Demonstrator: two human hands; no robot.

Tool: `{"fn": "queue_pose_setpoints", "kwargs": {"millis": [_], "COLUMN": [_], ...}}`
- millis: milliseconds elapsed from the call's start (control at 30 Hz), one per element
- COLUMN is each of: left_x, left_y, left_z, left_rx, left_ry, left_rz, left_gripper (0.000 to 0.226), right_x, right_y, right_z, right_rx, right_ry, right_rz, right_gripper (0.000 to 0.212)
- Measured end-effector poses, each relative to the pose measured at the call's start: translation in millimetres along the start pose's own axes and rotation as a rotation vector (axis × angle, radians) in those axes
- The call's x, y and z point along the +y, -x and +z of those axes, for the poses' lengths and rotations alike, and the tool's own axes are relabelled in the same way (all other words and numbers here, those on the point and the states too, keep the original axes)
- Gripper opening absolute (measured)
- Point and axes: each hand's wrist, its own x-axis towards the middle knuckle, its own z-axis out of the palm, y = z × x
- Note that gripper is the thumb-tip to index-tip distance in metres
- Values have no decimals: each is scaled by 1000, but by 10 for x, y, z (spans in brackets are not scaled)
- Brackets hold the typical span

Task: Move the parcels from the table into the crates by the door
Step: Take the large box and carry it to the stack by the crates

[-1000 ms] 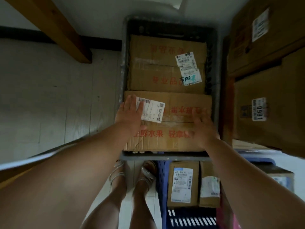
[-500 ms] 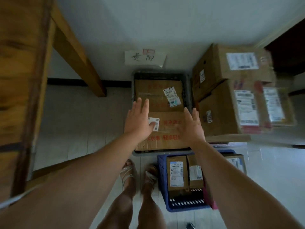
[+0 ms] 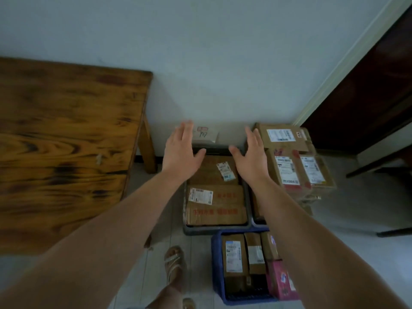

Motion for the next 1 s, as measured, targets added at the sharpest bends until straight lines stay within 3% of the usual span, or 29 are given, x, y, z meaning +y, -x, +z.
{"fn": "queue_pose_setpoints", "kwargs": {"millis": [233, 467, 800, 1000], "left_x": [219, -108, -1291, -2310], "left_y": [445, 745, 1023, 1027], "left_z": [-1173, -2397, -3730, -4657], "left_rx": [223, 436, 616, 633], "left_ry": [-37, -101, -162, -204], "left_rz": [-10, -79, -236, -264], "left_gripper": [82, 79, 81, 82], "right_x": [-982, -2091, -3670, -4673], "right_y": [409, 587, 787, 895], "right_z": [-444, -264, 863, 1829], "right_rx": [47, -9, -132, -199], "right_ry": [-20, -69, -132, -197], "right_rz": [-245, -513, -750, -745], "right_gripper": [68, 67, 67, 67]}}
